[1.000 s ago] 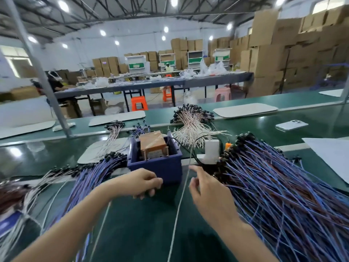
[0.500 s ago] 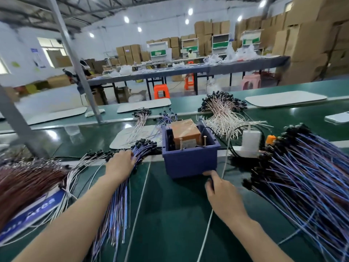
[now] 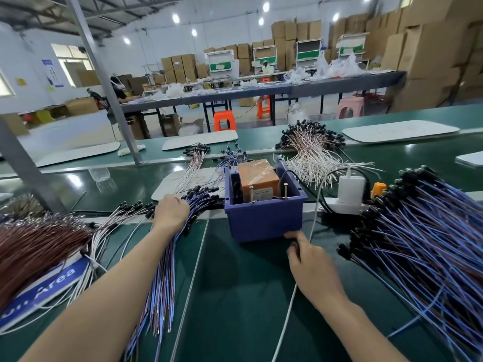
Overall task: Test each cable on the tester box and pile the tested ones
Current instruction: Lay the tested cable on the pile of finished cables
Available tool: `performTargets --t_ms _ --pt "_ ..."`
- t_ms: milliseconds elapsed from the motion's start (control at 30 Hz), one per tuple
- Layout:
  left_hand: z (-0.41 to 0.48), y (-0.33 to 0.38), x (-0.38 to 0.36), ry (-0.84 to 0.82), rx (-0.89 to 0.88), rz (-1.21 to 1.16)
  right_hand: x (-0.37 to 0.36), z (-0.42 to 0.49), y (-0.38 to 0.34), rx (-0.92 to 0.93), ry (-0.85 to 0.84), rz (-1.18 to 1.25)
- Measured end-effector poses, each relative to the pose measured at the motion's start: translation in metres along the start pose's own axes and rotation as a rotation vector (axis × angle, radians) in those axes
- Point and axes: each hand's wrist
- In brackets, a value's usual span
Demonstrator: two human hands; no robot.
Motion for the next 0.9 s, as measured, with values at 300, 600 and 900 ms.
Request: performTargets --t_ms 300,600,900 --pt "-0.007 -0.016 0.0 -0.007 -0.201 0.423 0.0 -0.001 0.002 -0.058 0.022 0.084" --pt "0.009 0.007 -0.032 -0.189 -0.448 0.483 -0.005 0.005 0.01 -0.113 0.065 0.263" --pt "0.014 0.024 -0.043 0.017 -0.448 0.355 -0.009 0.009 0.014 -0.151 0.099 0.361"
Point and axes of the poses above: each hand's wrist, its own z-axis towards the middle knuckle, its own x-axis out of the back of the hand, y = z × x, and after that the axes turned 2 degrees about x, right-handed
